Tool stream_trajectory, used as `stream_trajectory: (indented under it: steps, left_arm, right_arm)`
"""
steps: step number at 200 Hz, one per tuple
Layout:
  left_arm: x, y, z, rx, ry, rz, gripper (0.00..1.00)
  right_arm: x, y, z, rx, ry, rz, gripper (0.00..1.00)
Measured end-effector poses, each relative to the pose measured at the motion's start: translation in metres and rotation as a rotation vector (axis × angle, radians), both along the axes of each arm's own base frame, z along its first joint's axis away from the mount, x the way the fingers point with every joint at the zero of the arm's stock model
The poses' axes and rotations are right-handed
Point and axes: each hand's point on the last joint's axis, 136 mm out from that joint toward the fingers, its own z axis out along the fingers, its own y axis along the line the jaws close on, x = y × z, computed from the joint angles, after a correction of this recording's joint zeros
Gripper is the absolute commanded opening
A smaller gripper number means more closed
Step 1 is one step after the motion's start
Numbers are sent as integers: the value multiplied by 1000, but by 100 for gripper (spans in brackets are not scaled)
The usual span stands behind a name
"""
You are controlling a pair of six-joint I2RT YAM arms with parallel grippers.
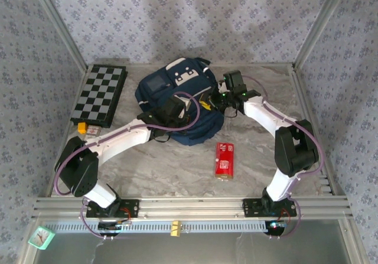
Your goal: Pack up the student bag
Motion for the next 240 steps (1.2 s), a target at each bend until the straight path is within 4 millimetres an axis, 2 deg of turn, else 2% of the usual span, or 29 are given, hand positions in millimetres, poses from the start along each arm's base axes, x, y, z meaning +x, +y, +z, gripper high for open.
stream_trajectory:
  steps: [16, 40, 60, 76, 94, 124, 166, 180, 187, 197, 206, 228, 240]
  left_arm:
    - [0, 4, -2, 13, 2, 12, 0]
    - [-7, 21, -12, 31, 14, 51, 0]
    - [-8, 50, -24, 39, 43, 128, 0]
    - [1, 80, -33, 36, 63, 221, 0]
    - [15, 97, -31, 1, 59, 278, 0]
    - [30, 108, -26, -41, 44, 313, 0]
    - [34, 108, -32, -47, 58, 302, 0]
    - [34, 109, -34, -44, 65, 305, 0]
    - [34, 110, -34, -45, 68, 307, 9]
    - [33, 110, -35, -45, 80, 299, 29]
    - [30, 111, -35, -40, 95, 298, 40]
    - [19, 111, -33, -30, 137, 307, 52]
    - [7, 106, -28, -41, 154, 300, 53]
  right_arm:
    - [1, -3, -1, 10, 13, -12, 0]
    - [2, -8, -5, 27, 31, -26, 0]
    - [2, -13, -6, 37, 41, -38, 0]
    - [2, -17, -5, 47, 38, -41, 0]
    - [-1, -17, -5, 53, 39, -35, 0]
    - [-1, -17, -5, 54, 36, -34, 0]
    - [-1, -11, -4, 49, 15, -28, 0]
    - [-3, -7, -5, 41, 10, -25, 12]
    - [-3, -6, -5, 37, 9, -24, 20]
    - [-4, -8, -6, 26, 6, -27, 32]
    - [-5, -12, -5, 8, -2, -29, 39]
    - [-14, -31, 2, -56, -21, -31, 53]
    - [-25, -46, 6, -105, -41, -29, 57]
